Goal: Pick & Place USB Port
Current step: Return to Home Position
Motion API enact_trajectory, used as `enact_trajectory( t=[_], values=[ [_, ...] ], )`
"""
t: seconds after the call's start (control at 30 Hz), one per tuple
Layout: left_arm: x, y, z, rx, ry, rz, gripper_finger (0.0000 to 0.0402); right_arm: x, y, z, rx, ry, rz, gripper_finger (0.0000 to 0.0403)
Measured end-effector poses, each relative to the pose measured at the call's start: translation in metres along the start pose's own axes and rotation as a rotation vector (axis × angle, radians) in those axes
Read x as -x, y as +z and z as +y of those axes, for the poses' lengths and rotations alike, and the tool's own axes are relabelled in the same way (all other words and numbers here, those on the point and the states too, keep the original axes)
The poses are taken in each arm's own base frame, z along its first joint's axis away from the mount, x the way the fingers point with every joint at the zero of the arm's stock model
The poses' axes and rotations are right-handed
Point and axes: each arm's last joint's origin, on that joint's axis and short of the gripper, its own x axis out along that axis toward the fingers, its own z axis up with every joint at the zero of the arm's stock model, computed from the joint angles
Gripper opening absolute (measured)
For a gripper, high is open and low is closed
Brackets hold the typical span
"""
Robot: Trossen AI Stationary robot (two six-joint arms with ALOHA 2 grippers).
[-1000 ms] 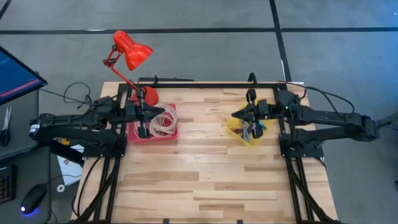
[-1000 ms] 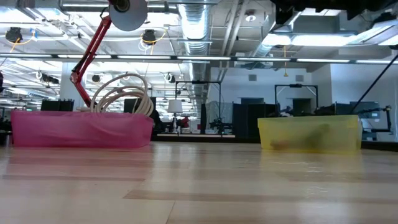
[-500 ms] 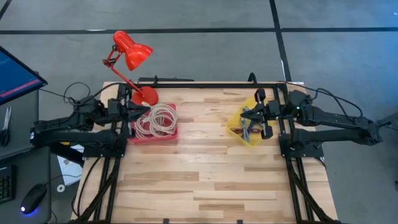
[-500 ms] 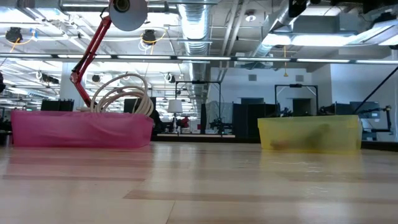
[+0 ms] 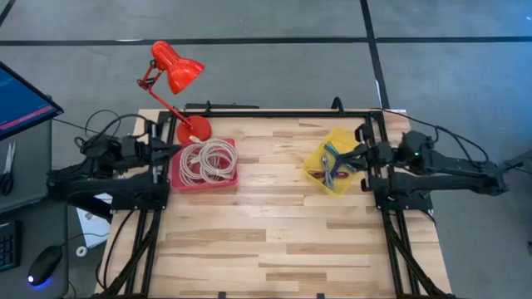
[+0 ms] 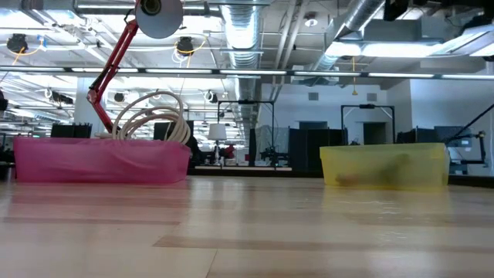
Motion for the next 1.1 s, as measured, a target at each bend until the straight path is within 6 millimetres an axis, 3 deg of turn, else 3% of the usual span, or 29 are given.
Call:
enact_trajectory(
  t=[0.3, 0.9, 1.1],
  values=[
    [0.028, -0.028, -0.006, 0.045, 0.016, -0.067, 0.0005, 0.022, -0.003, 0.007, 0.000, 0.005, -0.078, 0.0000],
    [0.026, -0.034, -0.006, 0.044, 0.045, -0.034, 0.0005, 0.060, -0.037, 0.018, -0.010, -0.033, -0.171, 0.0000],
    [0.026, -0.039, -0.007, 0.047, 0.043, 0.020, 0.0005, 0.058, -0.044, 0.019, -0.021, -0.031, -0.135, 0.0000]
  ],
)
